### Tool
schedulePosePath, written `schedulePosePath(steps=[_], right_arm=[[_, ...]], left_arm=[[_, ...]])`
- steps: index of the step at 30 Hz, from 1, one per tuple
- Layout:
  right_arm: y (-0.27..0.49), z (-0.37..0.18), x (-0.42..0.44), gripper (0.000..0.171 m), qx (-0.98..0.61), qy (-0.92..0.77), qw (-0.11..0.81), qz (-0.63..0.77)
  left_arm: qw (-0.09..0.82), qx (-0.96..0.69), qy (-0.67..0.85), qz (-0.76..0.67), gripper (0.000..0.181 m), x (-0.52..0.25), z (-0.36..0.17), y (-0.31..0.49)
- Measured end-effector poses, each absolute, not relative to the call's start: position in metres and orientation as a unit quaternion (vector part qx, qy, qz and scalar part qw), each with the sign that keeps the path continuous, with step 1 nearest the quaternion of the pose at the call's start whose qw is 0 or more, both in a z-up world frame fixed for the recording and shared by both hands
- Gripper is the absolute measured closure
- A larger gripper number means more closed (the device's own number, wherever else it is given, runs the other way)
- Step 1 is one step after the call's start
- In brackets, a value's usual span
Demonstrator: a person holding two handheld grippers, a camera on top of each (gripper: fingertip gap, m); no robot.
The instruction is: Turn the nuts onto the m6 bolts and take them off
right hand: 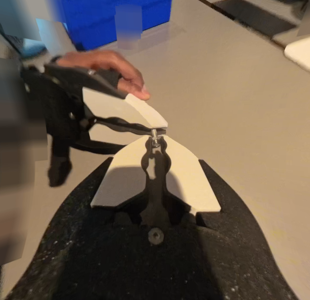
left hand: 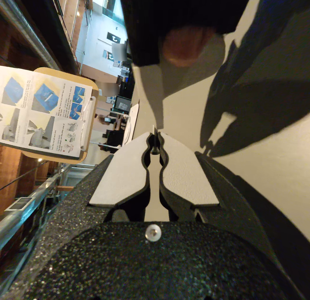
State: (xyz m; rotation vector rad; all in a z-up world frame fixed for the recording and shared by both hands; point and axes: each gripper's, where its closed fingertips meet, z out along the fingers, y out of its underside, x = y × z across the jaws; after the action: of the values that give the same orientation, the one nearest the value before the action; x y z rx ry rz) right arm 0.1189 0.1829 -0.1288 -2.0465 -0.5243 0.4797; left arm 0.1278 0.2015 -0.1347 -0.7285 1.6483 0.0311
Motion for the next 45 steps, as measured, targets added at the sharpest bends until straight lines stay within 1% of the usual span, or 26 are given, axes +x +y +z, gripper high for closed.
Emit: schedulePosePath(steps=[4, 6, 8, 9, 11, 13, 17, 23, 25, 28, 32, 35, 36, 37, 39, 41, 45], right_arm=[[0.185, -0.125, 0.116, 0.161, -0.813, -0.019, 0.437, 0.384], [0.185, -0.123, 0.116, 0.160, -0.788, 0.035, 0.429, 0.440], [0.185, -0.119, 0.116, 0.160, -0.773, 0.041, 0.435, 0.460], [0.185, -0.117, 0.115, 0.158, -0.771, 0.026, 0.441, 0.458], [0.184, -0.115, 0.115, 0.142, -0.776, -0.017, 0.454, 0.438], [0.183, -0.114, 0.118, 0.139, -0.787, -0.071, 0.477, 0.384], [0.182, -0.116, 0.128, 0.140, -0.805, -0.175, 0.506, 0.254], [0.183, -0.116, 0.124, 0.154, -0.809, -0.254, 0.498, 0.182], [0.183, -0.118, 0.121, 0.161, -0.813, -0.254, 0.490, 0.185], [0.185, -0.120, 0.120, 0.161, -0.830, -0.184, 0.472, 0.234], [0.188, -0.116, 0.118, 0.161, -0.802, 0.009, 0.429, 0.416], [0.188, -0.111, 0.117, 0.160, -0.749, 0.064, 0.421, 0.507], [0.187, -0.110, 0.117, 0.159, -0.743, 0.054, 0.427, 0.513], [0.186, -0.110, 0.116, 0.154, -0.742, 0.037, 0.433, 0.510], [0.185, -0.111, 0.116, 0.141, -0.754, -0.011, 0.450, 0.479], [0.183, -0.111, 0.119, 0.137, -0.767, -0.070, 0.475, 0.427], [0.184, -0.110, 0.128, 0.137, -0.790, -0.161, 0.501, 0.315]], left_arm=[[0.630, -0.305, 0.713, 0.049, 0.176, 0.127, -0.132, 0.204], [0.632, -0.306, 0.710, 0.051, 0.176, 0.127, -0.131, 0.204], [0.634, -0.317, 0.704, 0.036, 0.176, 0.127, -0.129, 0.204], [0.634, -0.324, 0.702, 0.028, 0.176, 0.127, -0.129, 0.204], [0.628, -0.338, 0.700, 0.014, 0.176, 0.127, -0.131, 0.206], [0.624, -0.350, 0.698, -0.008, 0.176, 0.126, -0.131, 0.206], [0.618, -0.365, 0.695, -0.043, 0.176, 0.126, -0.132, 0.204], [0.616, -0.363, 0.697, -0.053, 0.176, 0.126, -0.132, 0.201], [0.616, -0.362, 0.698, -0.045, 0.176, 0.126, -0.133, 0.203], [0.619, -0.355, 0.700, -0.018, 0.176, 0.124, -0.134, 0.206], [0.630, -0.344, 0.696, 0.021, 0.176, 0.123, -0.130, 0.210], [0.632, -0.353, 0.690, 0.006, 0.176, 0.123, -0.127, 0.210], [0.631, -0.357, 0.689, 0.001, 0.176, 0.123, -0.127, 0.210], [0.629, -0.361, 0.688, -0.005, 0.176, 0.123, -0.128, 0.210], [0.626, -0.369, 0.687, -0.019, 0.176, 0.123, -0.128, 0.210], [0.622, -0.374, 0.687, -0.029, 0.176, 0.123, -0.129, 0.210], [0.619, -0.375, 0.690, -0.037, 0.176, 0.124, -0.130, 0.209]])
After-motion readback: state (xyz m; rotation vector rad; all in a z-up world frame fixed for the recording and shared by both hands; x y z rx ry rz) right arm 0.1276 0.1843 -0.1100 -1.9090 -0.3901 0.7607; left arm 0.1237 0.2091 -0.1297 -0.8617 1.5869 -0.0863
